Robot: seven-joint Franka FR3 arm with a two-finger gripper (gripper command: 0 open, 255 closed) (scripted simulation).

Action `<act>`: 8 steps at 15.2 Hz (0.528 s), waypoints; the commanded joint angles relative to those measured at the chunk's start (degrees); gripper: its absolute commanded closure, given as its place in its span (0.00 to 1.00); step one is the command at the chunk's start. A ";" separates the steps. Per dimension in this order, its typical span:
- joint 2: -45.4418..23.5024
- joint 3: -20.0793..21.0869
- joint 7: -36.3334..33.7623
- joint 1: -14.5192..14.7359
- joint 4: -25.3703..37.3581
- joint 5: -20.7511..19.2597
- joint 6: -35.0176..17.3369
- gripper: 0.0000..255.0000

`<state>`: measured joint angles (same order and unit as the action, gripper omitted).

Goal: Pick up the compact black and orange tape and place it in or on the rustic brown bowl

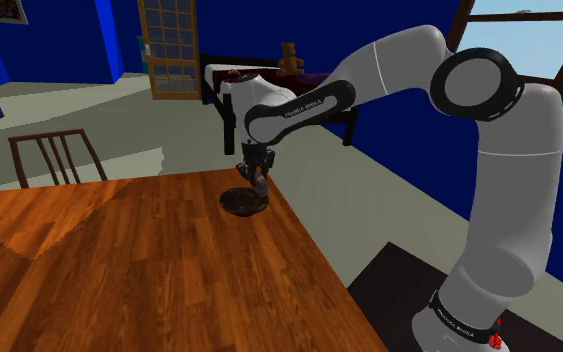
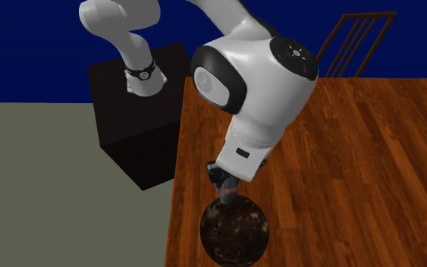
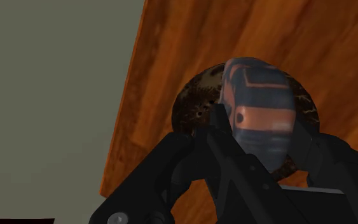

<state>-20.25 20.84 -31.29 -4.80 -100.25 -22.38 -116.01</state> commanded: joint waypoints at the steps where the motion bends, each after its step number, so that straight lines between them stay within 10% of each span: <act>1: -4.44 -0.54 0.91 0.72 7.15 -0.90 2.82 1.00; 6: -16.82 -2.17 4.10 3.43 27.42 -2.72 10.38 1.00; 8: -17.17 -2.30 3.72 3.37 26.46 -2.91 9.13 1.00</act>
<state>-36.83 18.66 -27.69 -1.43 -74.31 -25.17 -106.73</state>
